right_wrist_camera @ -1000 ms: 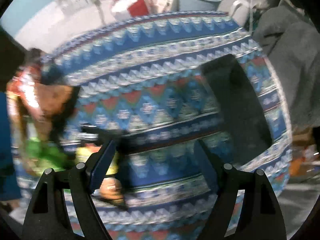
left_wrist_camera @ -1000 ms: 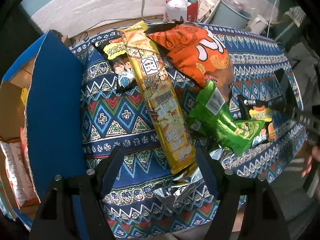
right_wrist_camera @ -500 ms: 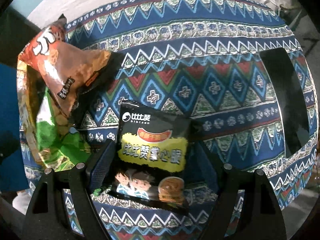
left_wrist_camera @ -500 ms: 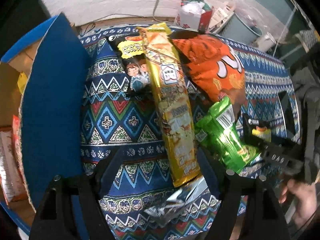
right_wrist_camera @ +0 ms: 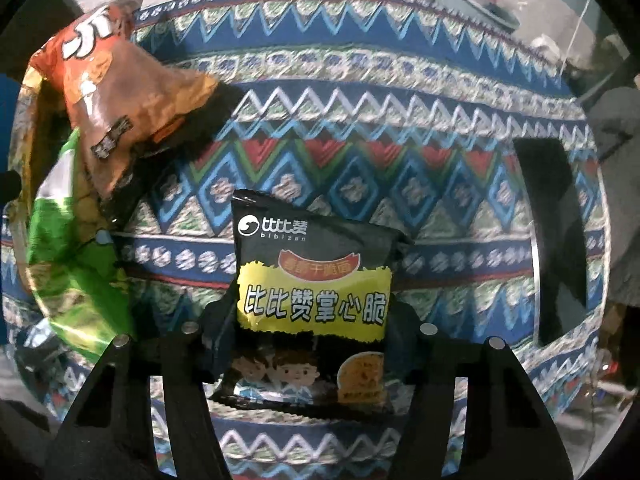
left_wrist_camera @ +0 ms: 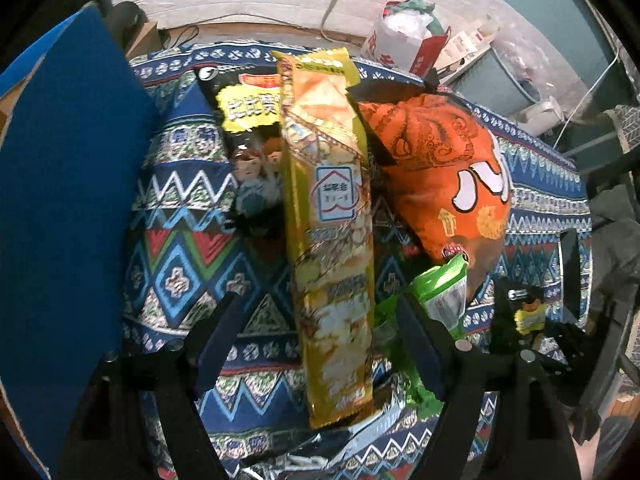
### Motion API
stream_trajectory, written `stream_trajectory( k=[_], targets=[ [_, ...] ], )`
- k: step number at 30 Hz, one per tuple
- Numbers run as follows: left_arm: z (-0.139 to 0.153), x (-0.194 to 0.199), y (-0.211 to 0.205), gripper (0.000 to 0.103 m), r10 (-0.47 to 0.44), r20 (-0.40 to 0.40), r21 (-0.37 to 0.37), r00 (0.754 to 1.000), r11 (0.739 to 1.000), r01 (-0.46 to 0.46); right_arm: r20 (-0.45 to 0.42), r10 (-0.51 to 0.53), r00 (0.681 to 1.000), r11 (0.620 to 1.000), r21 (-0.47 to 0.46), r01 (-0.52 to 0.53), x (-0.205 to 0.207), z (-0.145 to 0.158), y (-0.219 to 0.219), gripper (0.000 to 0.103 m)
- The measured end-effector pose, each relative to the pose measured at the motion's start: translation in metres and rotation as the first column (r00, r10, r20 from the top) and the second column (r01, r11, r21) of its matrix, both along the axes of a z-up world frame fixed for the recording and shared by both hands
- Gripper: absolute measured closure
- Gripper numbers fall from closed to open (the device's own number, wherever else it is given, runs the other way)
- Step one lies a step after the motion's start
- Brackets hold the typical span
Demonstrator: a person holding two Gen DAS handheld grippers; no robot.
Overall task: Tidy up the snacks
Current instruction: 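Grasp the long yellow wafer pack with the left tool while the right tool lifts the black packet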
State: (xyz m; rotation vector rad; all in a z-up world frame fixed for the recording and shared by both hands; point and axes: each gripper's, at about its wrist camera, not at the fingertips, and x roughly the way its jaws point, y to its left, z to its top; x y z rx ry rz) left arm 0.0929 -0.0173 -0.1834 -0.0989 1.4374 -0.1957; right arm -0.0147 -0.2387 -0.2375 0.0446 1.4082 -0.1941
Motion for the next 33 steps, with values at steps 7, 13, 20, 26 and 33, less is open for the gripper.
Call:
stream_trajectory(
  k=[7, 13, 20, 26, 33],
  targets=[
    [-0.009, 0.009, -0.016, 0.029, -0.038, 0.029, 0.053, 0.999, 0.998, 0.036, 0.039, 0.019, 0.999, 1.0, 0.001, -0.019, -0.002, 0.022, -0.026, 0.045],
    [-0.002, 0.005, -0.015, 0.07, -0.07, 0.068, 0.073, 0.995, 0.995, 0.065, 0.063, 0.018, 0.998, 0.999, 0.033, -0.02, 0.01, 0.033, -0.031, 0.045],
    [0.019, -0.006, -0.009, 0.071, -0.105, 0.133, 0.108, 0.986, 0.99, 0.091, 0.116, 0.055, 0.992, 0.998, 0.018, -0.057, 0.015, 0.06, -0.017, 0.045],
    [0.036, -0.017, -0.001, 0.071, -0.114, 0.185, 0.117, 0.976, 0.989, 0.093, 0.166, 0.09, 0.982, 0.996, 0.005, -0.092, 0.025, 0.091, -0.005, 0.045],
    [0.06, -0.027, 0.005, 0.071, -0.124, 0.265, 0.135, 0.956, 0.987, 0.091, 0.207, 0.104, 0.973, 0.994, 0.015, -0.11, 0.018, 0.113, 0.014, 0.045]
  ],
)
